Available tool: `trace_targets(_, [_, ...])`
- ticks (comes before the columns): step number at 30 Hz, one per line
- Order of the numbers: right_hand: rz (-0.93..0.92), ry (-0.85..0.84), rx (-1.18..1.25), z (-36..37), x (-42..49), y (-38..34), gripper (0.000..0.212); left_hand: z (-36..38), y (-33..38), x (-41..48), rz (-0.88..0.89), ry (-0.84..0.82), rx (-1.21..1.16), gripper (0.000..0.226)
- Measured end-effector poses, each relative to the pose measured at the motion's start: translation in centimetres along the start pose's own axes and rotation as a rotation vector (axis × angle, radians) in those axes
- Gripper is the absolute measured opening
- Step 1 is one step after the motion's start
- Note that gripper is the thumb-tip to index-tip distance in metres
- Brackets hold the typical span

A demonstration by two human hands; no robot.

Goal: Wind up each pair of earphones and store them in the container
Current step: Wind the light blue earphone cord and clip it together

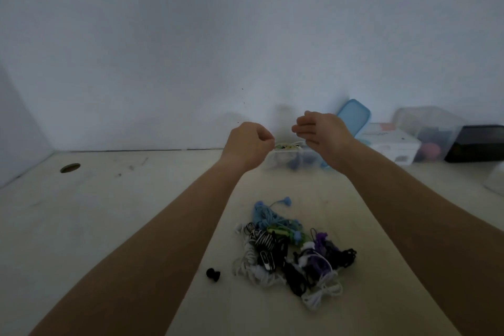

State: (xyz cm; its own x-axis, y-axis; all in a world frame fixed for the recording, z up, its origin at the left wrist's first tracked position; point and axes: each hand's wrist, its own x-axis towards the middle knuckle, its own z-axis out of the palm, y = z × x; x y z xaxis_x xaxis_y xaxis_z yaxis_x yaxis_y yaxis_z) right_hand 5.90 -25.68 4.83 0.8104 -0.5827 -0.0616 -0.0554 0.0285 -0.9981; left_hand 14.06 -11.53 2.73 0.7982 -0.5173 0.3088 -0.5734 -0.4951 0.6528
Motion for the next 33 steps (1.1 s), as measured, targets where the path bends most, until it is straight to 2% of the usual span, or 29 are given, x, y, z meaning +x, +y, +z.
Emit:
trace_targets(3, [-0.039, -0.073, -0.082, -0.2, -3.0, 0.7, 0.028, -0.4, -0.2, -2.6, -0.001, -0.077, 0.043, 0.014])
trace_targets(7, [-0.110, -0.226, -0.472, -0.7, -6.4, 3.0, 0.017, -0.4, -1.3, -6.2, -0.063, -0.252, 0.114, 0.025])
trace_targets(9, [-0.133, -0.299, -0.632, -0.6, -7.5, 4.3, 0.016, -0.2, -2.1, -7.7, -0.106, -0.278, 0.115, 0.031])
trace_targets(11, [-0.190, -0.330, -0.736, 0.0, -8.5, 5.7, 0.015, -0.2, -2.6, -9.4, -0.156, -0.244, 0.051, 0.034])
trace_targets(17, [-0.268, -0.216, -0.869, 2.1, -9.4, 7.9, 0.022, -1.1, -3.7, -12.5, -0.195, -0.054, -0.161, 0.039])
trace_targets(22, [-0.281, -0.186, -0.858, 2.3, -9.6, 7.2, 0.015, -2.2, -4.3, -13.6, -0.199, 0.011, -0.288, 0.024])
trace_targets(25, [-0.283, -0.188, -0.656, 1.9, -10.0, 6.1, 0.018, -2.9, -4.3, -13.9, -0.199, 0.054, -0.344, 0.021])
trace_targets(28, [-0.265, -0.175, -0.482, 1.5, -10.2, 4.7, 0.010, -3.1, -4.1, -14.0, -0.210, 0.088, -0.389, 0.020])
trace_targets(33, [-0.245, -0.161, -0.378, 1.0, -9.9, 3.2, 0.010, -2.5, -3.2, -14.0, -0.225, -0.004, -0.430, 0.027])
